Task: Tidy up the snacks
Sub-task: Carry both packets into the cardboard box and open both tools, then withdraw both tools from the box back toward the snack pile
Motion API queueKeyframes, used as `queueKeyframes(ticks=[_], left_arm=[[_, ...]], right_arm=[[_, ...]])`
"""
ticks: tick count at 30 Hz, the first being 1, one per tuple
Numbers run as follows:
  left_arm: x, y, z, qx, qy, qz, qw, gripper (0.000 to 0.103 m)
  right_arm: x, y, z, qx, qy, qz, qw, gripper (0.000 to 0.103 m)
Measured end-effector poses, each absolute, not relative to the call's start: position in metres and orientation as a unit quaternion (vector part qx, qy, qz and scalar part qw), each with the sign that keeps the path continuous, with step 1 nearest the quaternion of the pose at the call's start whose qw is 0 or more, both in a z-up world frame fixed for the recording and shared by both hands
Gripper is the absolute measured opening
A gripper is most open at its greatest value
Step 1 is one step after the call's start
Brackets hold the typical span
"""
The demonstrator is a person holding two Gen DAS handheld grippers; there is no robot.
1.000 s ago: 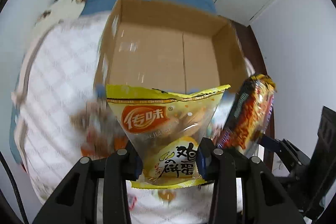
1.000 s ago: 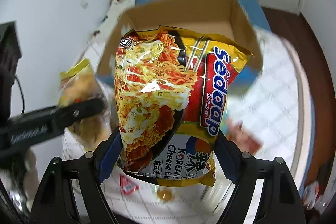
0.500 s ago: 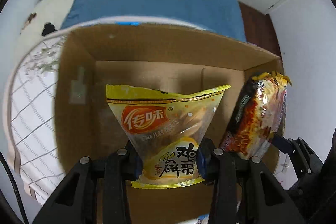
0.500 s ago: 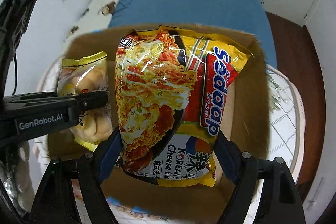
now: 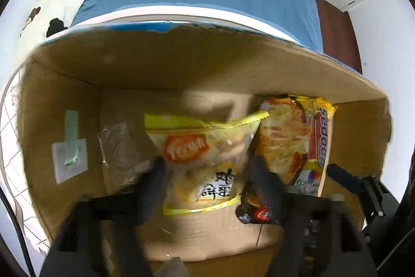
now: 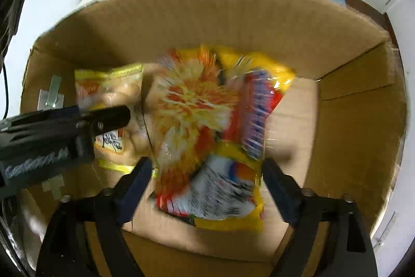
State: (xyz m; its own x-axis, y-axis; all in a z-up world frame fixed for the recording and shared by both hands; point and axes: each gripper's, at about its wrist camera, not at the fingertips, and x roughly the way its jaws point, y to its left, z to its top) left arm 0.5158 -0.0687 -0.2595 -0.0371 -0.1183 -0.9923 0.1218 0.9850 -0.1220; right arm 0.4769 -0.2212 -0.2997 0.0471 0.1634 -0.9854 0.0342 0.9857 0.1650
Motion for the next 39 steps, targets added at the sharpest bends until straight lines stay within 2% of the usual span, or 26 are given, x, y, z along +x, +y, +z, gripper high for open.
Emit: queueKeyframes(ticks=[1, 10, 16, 27, 39], left_arm=[[0.516, -0.068, -0.257, 0.007, 0.71, -0.083, 0.699, 0.093], [0.483, -0.056, -0.221, 0.02, 0.676, -0.068, 0.734, 0.093], [0.447, -0.033, -0.191, 0.02, 0.627, -0.055, 0.776, 0.093], [0.373, -0.013, -0.131, 0.027, 0.55, -0.053, 0.833, 0.093], [0.297, 0.003, -0.083, 0.011, 0.509, -0.071, 0.858, 0.093]], right_arm=[[0.477, -0.224, -0.298, 0.075, 0.687, 0.041, 0.721, 0.098], [0.46, -0.247, -0.275, 0.095, 0.665, 0.015, 0.74, 0.098], [0.414, -0.246, -0.219, 0.098, 0.635, -0.013, 0.766, 0.098], [0.36, -0.205, -0.16, 0.053, 0.568, -0.027, 0.821, 0.098], [0.283, -0.195, -0.087, 0.069, 0.504, -0.015, 0.861, 0.098]])
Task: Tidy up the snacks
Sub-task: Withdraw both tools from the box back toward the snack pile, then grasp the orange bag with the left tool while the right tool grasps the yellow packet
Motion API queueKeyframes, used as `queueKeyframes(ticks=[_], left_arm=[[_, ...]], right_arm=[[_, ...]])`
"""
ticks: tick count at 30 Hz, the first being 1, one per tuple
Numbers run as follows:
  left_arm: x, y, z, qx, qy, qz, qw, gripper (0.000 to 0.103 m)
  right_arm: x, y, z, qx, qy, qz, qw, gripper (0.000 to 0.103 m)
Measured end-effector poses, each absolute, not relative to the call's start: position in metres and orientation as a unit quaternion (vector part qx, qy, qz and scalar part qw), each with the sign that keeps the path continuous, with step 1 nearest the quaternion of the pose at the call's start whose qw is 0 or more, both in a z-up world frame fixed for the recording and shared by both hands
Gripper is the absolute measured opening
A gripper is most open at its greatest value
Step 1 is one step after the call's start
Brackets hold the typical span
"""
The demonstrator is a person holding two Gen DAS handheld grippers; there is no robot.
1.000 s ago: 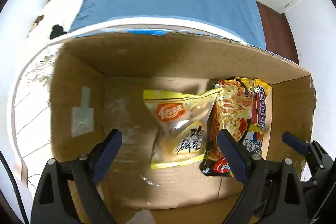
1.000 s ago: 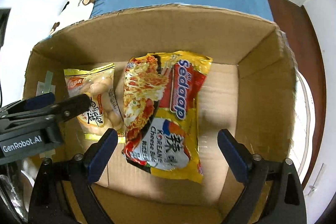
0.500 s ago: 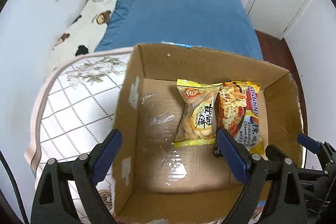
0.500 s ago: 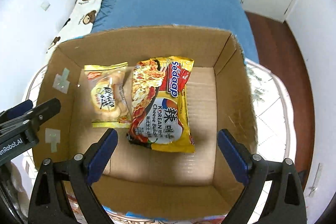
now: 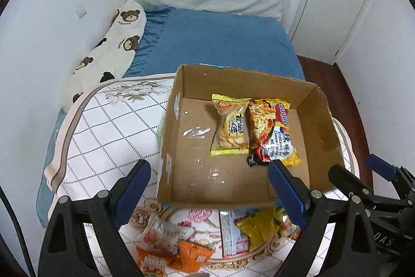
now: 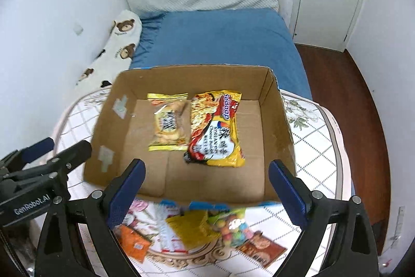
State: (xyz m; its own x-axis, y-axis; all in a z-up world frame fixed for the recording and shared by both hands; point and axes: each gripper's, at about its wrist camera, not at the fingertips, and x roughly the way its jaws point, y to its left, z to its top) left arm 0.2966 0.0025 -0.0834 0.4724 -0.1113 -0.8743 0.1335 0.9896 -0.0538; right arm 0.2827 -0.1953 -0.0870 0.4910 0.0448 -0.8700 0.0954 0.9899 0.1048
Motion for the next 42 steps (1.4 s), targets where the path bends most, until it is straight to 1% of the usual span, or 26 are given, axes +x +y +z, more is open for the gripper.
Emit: queueKeyframes(ticks=[3, 7, 12, 14, 20, 21, 24, 26, 27, 29, 31, 35, 37, 39, 42], left_arm=[[0.274, 0.009, -0.084, 0.016, 0.51, -0.069, 0.857, 0.093], [0.24, 0.018, -0.111, 0.039, 0.527, -0.053, 0.847, 0.093], [0.201, 0.022, -0.191, 0.086, 0.605, -0.057, 0.79, 0.093], [0.191, 0.017, -0.226, 0.12, 0.628, -0.056, 0.767, 0.093], [0.19, 0.008, -0.303, 0.184, 0.666, -0.045, 0.721, 0.092], [0.192, 0.007, -0.313, 0.187, 0.672, -0.045, 0.715, 0.091], [0.198, 0.004, -0.327, 0.184, 0.677, -0.048, 0.711, 0.075], [0.2, 0.003, -0.331, 0.172, 0.68, -0.049, 0.711, 0.055], [0.201, 0.004, -0.332, 0.162, 0.683, -0.049, 0.71, 0.052], [0.201, 0.008, -0.332, 0.143, 0.685, -0.043, 0.713, 0.051], [0.202, 0.015, -0.325, 0.113, 0.688, -0.034, 0.716, 0.048], [0.197, 0.043, -0.323, 0.007, 0.715, -0.018, 0.699, 0.046], [0.191, 0.051, -0.325, -0.026, 0.724, -0.015, 0.689, 0.046], [0.183, 0.056, -0.329, -0.046, 0.731, -0.018, 0.681, 0.046], [0.179, 0.055, -0.341, -0.043, 0.736, -0.022, 0.675, 0.048]], right_arm=[[0.261, -0.196, -0.085, 0.087, 0.509, -0.007, 0.856, 0.098], [0.236, -0.197, -0.115, 0.101, 0.541, -0.003, 0.835, 0.098], [0.215, -0.201, -0.175, 0.121, 0.591, 0.009, 0.797, 0.098], [0.209, -0.198, -0.195, 0.115, 0.603, 0.016, 0.789, 0.098], [0.212, -0.185, -0.241, 0.061, 0.621, 0.048, 0.78, 0.097], [0.215, -0.18, -0.249, 0.046, 0.623, 0.056, 0.779, 0.097], [0.225, -0.166, -0.267, 0.007, 0.629, 0.073, 0.774, 0.094], [0.235, -0.157, -0.284, -0.012, 0.638, 0.084, 0.766, 0.091], [0.238, -0.154, -0.289, -0.017, 0.64, 0.086, 0.763, 0.087], [0.244, -0.146, -0.3, -0.035, 0.645, 0.087, 0.758, 0.082], [0.247, -0.143, -0.303, -0.02, 0.652, 0.092, 0.752, 0.062], [0.239, -0.149, -0.306, 0.025, 0.689, 0.079, 0.72, 0.058], [0.228, -0.156, -0.31, 0.05, 0.71, 0.07, 0.699, 0.058], [0.214, -0.161, -0.315, 0.077, 0.725, 0.07, 0.681, 0.058], [0.198, -0.166, -0.324, 0.086, 0.734, 0.067, 0.67, 0.058]])
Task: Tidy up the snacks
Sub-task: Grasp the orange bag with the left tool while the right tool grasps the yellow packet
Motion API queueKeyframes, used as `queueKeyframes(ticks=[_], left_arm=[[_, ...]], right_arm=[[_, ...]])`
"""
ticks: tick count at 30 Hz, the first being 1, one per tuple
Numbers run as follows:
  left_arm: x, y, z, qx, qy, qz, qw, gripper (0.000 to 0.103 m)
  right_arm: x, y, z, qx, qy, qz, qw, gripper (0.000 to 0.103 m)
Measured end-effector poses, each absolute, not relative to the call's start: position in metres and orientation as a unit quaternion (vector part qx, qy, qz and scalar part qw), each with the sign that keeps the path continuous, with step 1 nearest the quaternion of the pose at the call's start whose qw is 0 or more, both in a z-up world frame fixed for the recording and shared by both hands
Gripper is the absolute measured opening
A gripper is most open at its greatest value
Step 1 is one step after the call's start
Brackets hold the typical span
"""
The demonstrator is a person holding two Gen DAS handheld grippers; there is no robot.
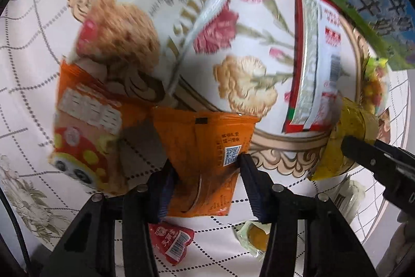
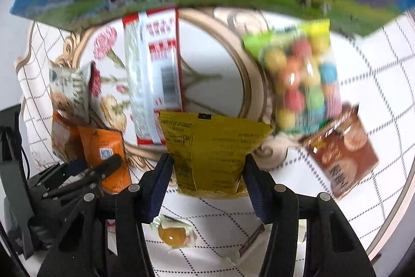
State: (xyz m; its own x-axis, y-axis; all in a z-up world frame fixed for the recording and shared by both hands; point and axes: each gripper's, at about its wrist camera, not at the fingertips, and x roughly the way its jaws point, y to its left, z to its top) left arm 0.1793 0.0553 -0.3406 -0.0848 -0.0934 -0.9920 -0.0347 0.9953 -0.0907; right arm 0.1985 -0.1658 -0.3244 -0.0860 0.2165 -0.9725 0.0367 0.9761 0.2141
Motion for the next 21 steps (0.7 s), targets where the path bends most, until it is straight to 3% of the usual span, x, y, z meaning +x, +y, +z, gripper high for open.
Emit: queueKeyframes(ticks=[4, 8, 14, 19, 21], left_arm=[[0.182, 0.05, -0.353, -0.017, 0.743, -0.036, 0.668, 0.057], [0.188, 0.04, -0.363, 0.012, 0.745, -0.05, 0.665, 0.057], [0.184, 0.038, -0.366, 0.012, 0.735, -0.046, 0.676, 0.054], [0.171, 0.035, -0.345, 0.012, 0.715, -0.04, 0.698, 0.049], [0.172, 0.035, -0.329, 0.002, 0.708, -0.045, 0.705, 0.049]], right_arm=[[0.192, -0.165, -0.333, 0.092, 0.733, 0.055, 0.672, 0.063], [0.191, -0.154, -0.338, 0.078, 0.729, 0.052, 0.678, 0.071], [0.183, -0.134, -0.366, 0.061, 0.735, 0.038, 0.674, 0.071], [0.17, -0.127, -0.36, 0.062, 0.721, 0.036, 0.689, 0.052], [0.166, -0.128, -0.351, 0.072, 0.715, 0.036, 0.694, 0.051]])
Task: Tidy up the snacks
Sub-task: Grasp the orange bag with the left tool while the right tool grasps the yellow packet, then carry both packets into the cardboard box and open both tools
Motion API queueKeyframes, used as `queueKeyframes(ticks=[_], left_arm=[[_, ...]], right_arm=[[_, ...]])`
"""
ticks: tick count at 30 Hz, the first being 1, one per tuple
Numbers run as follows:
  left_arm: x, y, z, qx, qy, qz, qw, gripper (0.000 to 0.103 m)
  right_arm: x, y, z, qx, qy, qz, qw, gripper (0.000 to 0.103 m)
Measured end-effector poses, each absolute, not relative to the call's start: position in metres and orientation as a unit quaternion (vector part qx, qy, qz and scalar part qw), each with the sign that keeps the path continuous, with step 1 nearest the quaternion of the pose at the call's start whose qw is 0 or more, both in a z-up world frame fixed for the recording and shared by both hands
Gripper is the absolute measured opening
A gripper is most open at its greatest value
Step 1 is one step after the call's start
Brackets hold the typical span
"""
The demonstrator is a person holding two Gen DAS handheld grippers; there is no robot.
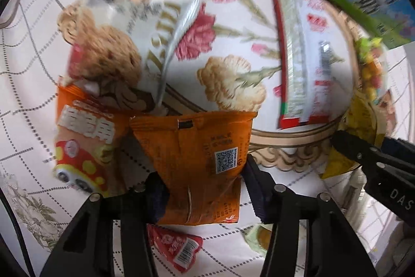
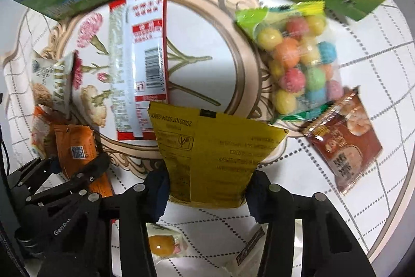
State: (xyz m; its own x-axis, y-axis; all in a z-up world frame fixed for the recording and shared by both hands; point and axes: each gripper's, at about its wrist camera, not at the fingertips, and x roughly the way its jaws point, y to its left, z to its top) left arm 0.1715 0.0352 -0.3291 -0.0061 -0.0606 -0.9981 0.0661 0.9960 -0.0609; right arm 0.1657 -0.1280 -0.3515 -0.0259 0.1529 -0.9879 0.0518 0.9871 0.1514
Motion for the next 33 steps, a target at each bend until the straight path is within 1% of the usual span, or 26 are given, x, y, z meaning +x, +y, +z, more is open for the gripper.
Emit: queueKeyframes(ticks=[2, 6, 10, 12, 15, 18, 21, 24, 29, 33], left_arm=[[0.17, 0.033, -0.313, -0.006, 0.7, -0.052, 0.712, 0.049], [0.177, 0.031, -0.257, -0.021, 0.675, -0.084, 0.733, 0.049], [0.192, 0.022, -0.198, -0.043, 0.641, -0.121, 0.757, 0.049], [0.21, 0.014, -0.164, -0.051, 0.623, -0.142, 0.768, 0.049], [0.242, -0.001, -0.127, -0.049, 0.602, -0.16, 0.781, 0.049], [0.287, -0.019, -0.111, -0.022, 0.588, -0.153, 0.794, 0.049], [0.341, -0.03, -0.116, -0.008, 0.598, -0.129, 0.791, 0.049], [0.391, -0.032, -0.132, -0.001, 0.619, -0.107, 0.778, 0.049], [0.442, -0.037, -0.172, 0.013, 0.649, -0.086, 0.755, 0.049], [0.471, -0.036, -0.196, 0.003, 0.674, -0.073, 0.735, 0.049]], right_arm=[[0.162, -0.127, -0.339, 0.083, 0.707, 0.04, 0.701, 0.051], [0.16, -0.127, -0.305, 0.107, 0.686, 0.054, 0.717, 0.051], [0.164, -0.136, -0.251, 0.13, 0.651, 0.074, 0.745, 0.051], [0.174, -0.145, -0.221, 0.138, 0.628, 0.076, 0.762, 0.051], [0.2, -0.164, -0.183, 0.145, 0.602, 0.077, 0.781, 0.051], [0.243, -0.193, -0.15, 0.128, 0.584, 0.054, 0.8, 0.051], [0.294, -0.218, -0.14, 0.112, 0.587, 0.024, 0.802, 0.051], [0.349, -0.228, -0.155, 0.099, 0.606, -0.002, 0.789, 0.051], [0.412, -0.256, -0.182, 0.089, 0.636, -0.032, 0.766, 0.051], [0.44, -0.266, -0.208, 0.089, 0.657, -0.044, 0.747, 0.051]])
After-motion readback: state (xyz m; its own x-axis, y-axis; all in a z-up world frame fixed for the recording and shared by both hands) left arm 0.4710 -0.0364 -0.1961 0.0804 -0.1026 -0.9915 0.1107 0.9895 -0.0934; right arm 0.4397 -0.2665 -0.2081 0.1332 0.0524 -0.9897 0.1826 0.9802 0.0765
